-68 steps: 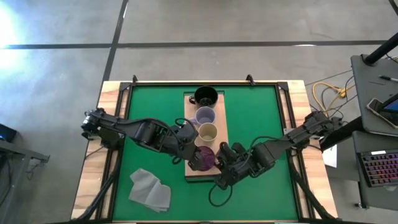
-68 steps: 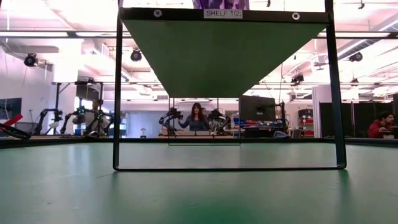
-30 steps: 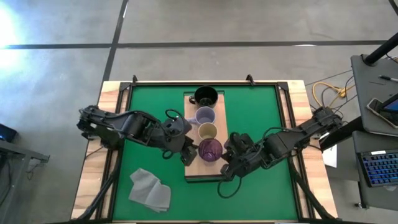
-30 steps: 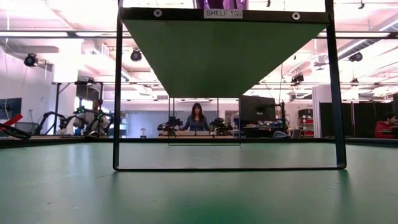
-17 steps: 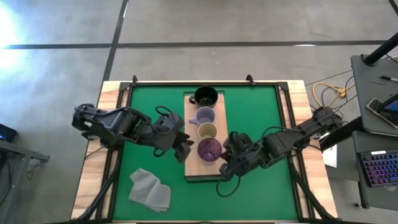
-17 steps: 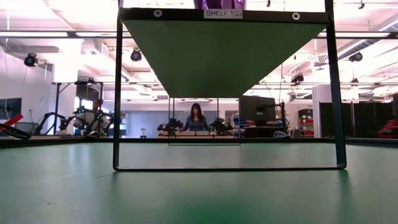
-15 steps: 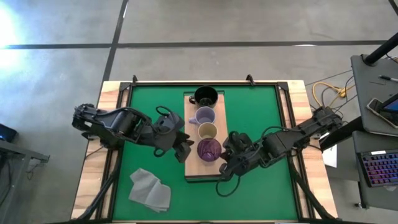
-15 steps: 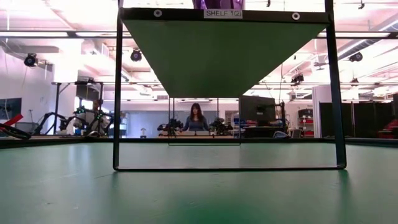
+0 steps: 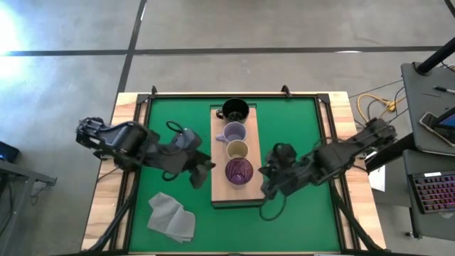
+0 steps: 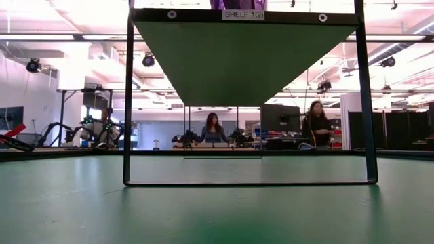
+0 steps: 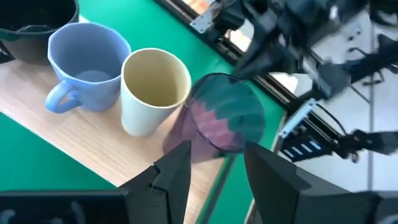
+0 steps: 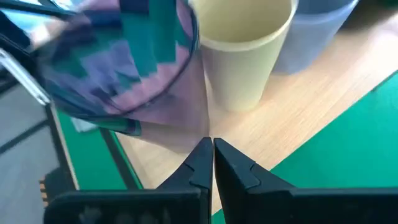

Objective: Stack small to large cups/mugs on shelf
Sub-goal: Return to Home Position

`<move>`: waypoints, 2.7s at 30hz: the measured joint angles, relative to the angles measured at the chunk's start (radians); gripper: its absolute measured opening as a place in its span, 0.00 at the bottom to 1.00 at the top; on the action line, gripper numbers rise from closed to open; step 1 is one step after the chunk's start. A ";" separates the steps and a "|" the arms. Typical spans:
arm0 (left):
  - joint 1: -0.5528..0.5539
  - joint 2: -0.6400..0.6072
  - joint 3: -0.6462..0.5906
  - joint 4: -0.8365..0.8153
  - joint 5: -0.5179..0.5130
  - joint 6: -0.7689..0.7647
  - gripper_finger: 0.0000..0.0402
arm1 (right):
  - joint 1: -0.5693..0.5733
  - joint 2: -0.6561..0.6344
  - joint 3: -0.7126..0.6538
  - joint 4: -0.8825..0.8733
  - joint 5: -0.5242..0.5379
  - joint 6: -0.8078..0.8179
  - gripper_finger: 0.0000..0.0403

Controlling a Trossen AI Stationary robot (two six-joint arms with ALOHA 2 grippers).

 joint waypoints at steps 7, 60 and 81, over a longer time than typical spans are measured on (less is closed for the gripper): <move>-0.057 -0.017 -0.003 0.059 0.000 0.149 0.33 | 0.031 -0.154 0.003 0.005 -0.063 0.010 0.02; 0.303 -0.953 -1.565 1.311 0.400 0.532 0.33 | -0.223 -1.008 -1.046 1.025 -0.489 -0.692 0.02; 0.302 -1.414 -1.874 1.282 0.383 0.439 0.33 | -0.221 -1.386 -1.323 1.020 -0.432 -0.663 0.02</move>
